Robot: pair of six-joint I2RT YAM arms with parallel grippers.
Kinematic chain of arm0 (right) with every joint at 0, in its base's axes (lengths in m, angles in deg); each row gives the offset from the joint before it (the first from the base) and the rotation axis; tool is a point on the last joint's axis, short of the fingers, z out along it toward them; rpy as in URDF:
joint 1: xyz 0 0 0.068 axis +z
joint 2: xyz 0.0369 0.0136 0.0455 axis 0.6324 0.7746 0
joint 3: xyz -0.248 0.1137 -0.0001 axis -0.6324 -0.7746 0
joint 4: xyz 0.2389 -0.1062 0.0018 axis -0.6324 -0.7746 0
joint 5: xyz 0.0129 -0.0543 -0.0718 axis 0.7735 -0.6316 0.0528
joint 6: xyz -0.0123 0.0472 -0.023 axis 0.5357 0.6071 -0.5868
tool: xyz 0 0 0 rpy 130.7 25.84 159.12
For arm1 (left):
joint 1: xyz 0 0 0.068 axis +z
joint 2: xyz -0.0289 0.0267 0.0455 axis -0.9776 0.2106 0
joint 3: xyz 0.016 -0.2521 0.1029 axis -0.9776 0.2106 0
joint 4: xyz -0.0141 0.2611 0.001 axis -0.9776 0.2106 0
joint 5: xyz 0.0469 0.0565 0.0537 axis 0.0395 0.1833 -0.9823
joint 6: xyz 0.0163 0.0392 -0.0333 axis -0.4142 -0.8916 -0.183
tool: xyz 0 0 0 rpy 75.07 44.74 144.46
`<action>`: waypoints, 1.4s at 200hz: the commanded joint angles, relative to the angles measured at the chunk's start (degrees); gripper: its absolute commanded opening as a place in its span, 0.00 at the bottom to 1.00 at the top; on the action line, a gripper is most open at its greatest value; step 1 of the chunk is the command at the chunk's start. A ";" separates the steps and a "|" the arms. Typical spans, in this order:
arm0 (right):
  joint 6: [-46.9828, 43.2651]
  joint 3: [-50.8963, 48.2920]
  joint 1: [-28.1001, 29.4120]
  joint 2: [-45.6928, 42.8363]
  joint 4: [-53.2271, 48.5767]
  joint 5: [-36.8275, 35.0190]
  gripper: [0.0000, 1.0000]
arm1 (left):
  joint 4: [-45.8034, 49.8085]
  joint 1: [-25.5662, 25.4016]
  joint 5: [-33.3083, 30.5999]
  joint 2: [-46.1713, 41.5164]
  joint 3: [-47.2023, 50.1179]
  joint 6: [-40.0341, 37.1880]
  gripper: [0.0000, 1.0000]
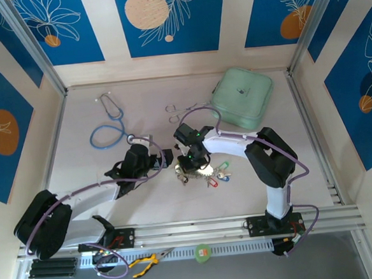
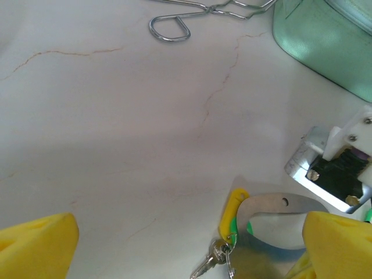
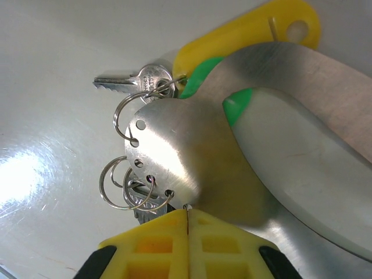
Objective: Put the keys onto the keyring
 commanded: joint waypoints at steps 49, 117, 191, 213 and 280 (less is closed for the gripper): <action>0.17 1.34 0.37 0.80 -1.54 4.12 0.20 | -0.49 -0.70 -1.58 -1.46 0.90 -0.75 0.98; -0.09 1.58 0.41 1.41 -2.49 4.13 0.19 | -0.22 -0.69 -1.76 -1.88 0.93 -0.77 0.99; -0.33 2.21 0.37 2.11 -3.48 3.55 0.10 | -0.18 -0.75 -1.94 -2.10 1.01 -0.70 0.99; -0.11 2.10 0.37 0.93 -3.44 2.23 0.00 | -0.06 -0.78 -2.11 -2.38 1.06 -0.77 0.98; -8.06 -2.37 0.21 -12.59 1.65 -9.22 0.00 | 1.05 -0.79 -4.75 -11.24 0.39 -11.13 0.98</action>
